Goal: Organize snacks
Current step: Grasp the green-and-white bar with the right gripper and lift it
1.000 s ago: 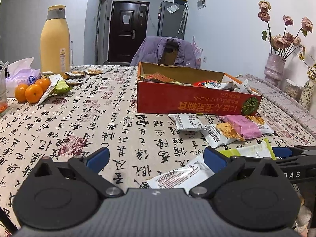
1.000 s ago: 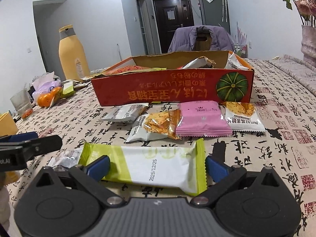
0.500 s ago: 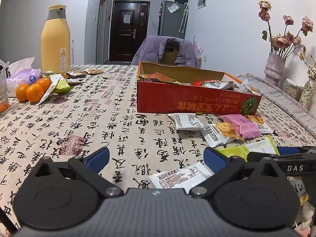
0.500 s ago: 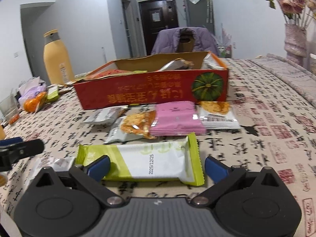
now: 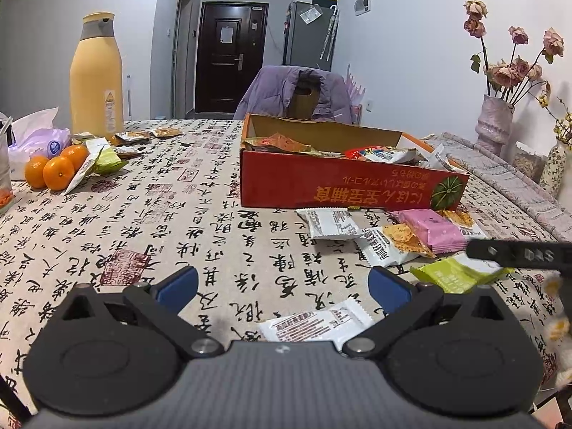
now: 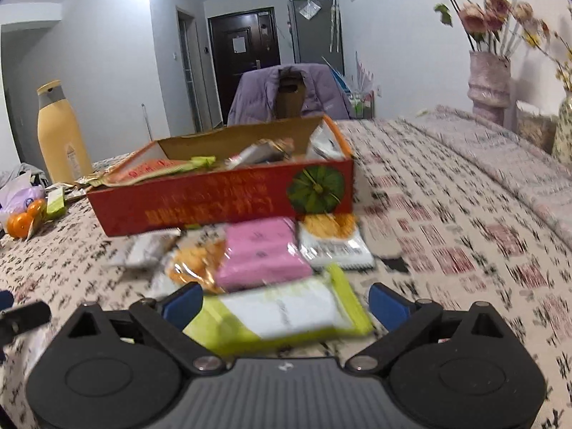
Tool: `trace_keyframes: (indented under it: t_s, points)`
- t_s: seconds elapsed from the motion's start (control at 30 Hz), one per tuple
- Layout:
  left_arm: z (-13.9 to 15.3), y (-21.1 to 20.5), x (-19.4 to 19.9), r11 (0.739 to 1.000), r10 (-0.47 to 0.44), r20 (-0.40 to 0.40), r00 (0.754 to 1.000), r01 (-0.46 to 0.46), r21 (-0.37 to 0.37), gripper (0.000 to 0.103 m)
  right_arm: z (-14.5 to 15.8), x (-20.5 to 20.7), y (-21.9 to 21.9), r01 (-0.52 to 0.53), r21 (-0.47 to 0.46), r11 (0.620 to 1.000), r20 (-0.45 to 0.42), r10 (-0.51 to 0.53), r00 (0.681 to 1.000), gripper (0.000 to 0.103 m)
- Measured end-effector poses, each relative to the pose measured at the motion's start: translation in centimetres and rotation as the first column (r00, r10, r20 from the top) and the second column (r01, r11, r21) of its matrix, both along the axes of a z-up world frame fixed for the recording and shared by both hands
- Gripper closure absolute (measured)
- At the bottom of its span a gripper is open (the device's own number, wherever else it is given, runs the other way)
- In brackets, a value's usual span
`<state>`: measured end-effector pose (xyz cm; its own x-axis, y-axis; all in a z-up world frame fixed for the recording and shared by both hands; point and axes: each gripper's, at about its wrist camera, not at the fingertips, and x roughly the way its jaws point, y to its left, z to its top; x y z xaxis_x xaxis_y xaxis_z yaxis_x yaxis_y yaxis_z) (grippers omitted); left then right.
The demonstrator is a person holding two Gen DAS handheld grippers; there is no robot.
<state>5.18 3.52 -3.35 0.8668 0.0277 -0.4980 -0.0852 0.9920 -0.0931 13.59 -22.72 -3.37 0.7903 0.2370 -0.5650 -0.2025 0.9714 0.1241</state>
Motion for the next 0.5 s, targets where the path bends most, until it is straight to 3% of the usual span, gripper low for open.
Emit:
trace_keyframes:
  t_s: [0.23,0.5]
  points:
    - [0.0,-0.5,0.2,1.0,-0.003,-0.022,1.0,0.004,0.013,0.0,-0.9,1.9,4.1,0.038,-0.157,0.987,-0.033,-0.044,0.998,0.003]
    - [-0.4,-0.5,0.3,1.0,-0.011,-0.043,0.999,0.011,-0.001,0.0,-1.8,-2.1,3.1,-0.048,-0.284,0.958,0.013,0.054,0.998,0.004]
